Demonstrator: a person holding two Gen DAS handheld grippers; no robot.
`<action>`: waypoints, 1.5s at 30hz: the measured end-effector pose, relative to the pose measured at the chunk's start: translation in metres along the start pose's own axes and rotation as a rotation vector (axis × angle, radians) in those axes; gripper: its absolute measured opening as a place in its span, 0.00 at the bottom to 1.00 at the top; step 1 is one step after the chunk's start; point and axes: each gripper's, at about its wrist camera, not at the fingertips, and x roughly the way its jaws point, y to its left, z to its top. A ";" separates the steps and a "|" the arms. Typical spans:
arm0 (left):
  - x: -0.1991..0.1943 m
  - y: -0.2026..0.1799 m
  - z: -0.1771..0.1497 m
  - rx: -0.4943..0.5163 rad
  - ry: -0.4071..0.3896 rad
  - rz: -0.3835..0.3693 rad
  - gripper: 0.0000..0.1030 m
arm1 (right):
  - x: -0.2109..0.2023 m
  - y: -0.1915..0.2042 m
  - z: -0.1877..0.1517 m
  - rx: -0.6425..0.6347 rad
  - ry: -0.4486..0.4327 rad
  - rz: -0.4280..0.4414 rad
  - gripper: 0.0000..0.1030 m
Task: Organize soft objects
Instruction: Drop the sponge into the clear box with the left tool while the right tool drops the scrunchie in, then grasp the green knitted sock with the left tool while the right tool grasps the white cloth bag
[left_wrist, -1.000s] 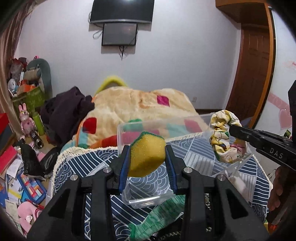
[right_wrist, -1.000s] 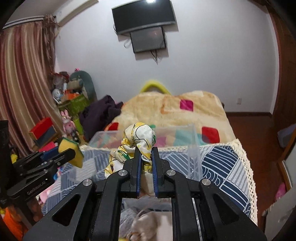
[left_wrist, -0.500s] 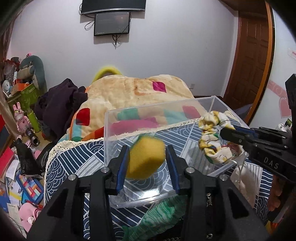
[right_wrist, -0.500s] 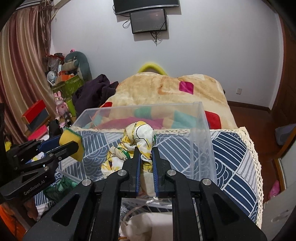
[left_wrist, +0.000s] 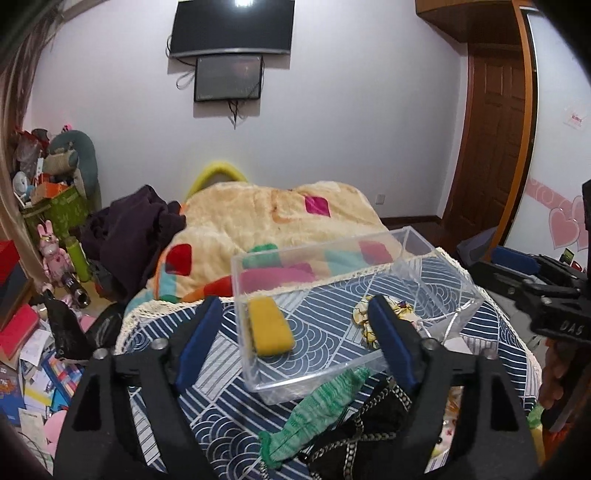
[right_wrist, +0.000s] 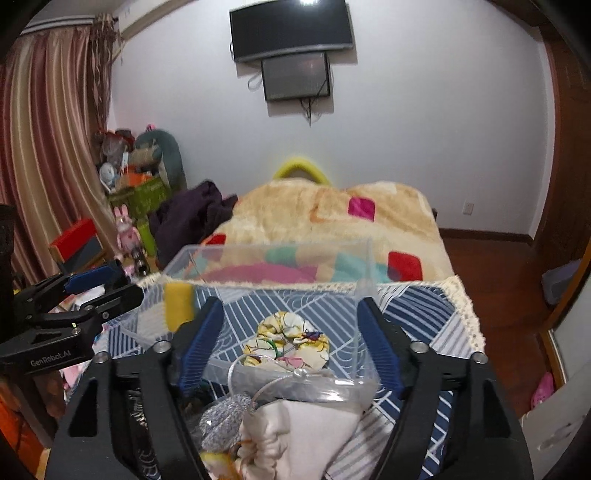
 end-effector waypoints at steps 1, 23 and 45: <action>-0.004 0.001 -0.001 0.002 -0.004 0.004 0.84 | -0.006 -0.002 -0.001 0.001 -0.010 0.000 0.75; 0.029 0.004 -0.072 0.018 0.201 -0.060 0.60 | 0.027 -0.018 -0.089 0.051 0.236 0.044 0.69; 0.002 0.001 -0.060 0.006 0.138 -0.118 0.09 | -0.022 -0.016 -0.077 0.056 0.105 0.088 0.12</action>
